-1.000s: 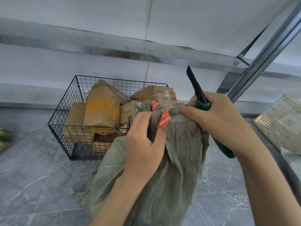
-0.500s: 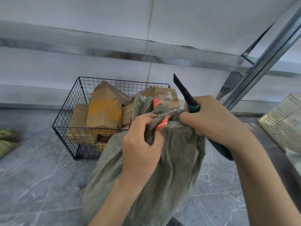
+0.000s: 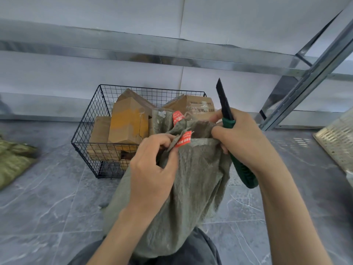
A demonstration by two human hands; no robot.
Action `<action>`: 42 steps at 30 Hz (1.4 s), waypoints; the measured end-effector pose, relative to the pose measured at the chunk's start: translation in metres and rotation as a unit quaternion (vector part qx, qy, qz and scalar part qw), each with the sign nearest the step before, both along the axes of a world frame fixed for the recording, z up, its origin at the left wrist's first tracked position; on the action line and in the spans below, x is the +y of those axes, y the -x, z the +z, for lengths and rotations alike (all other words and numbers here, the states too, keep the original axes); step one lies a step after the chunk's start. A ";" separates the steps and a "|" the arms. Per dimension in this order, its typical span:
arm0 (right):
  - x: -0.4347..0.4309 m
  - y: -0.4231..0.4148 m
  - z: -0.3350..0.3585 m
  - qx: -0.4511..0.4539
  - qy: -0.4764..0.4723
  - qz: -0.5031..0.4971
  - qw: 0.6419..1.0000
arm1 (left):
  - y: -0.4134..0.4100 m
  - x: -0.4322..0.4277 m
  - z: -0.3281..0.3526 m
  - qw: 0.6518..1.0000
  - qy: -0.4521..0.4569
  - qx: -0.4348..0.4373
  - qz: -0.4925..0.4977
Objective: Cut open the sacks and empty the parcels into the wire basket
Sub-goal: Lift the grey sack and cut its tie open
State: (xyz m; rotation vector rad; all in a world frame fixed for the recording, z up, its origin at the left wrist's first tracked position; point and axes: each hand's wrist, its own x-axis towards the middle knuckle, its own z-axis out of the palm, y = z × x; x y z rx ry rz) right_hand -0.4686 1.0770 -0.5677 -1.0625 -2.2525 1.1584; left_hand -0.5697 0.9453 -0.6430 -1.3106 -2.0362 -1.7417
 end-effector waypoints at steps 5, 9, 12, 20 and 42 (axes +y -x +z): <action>0.003 -0.006 -0.001 -0.076 -0.047 0.021 0.996 | -0.006 -0.005 0.003 0.993 0.104 -0.026 -0.050; -0.001 -0.011 -0.001 -0.119 -0.047 0.062 0.990 | -0.010 -0.011 0.011 0.984 0.134 -0.047 -0.106; -0.003 -0.018 0.002 -0.155 0.008 0.132 0.979 | -0.010 -0.015 0.019 0.982 0.112 -0.086 -0.125; -0.007 -0.024 0.011 -0.157 0.041 0.167 0.972 | 0.004 -0.009 0.041 0.962 0.240 -0.129 -0.002; 0.000 -0.018 0.003 -0.185 0.063 0.151 0.969 | 0.006 0.001 0.030 0.932 0.356 -0.052 0.034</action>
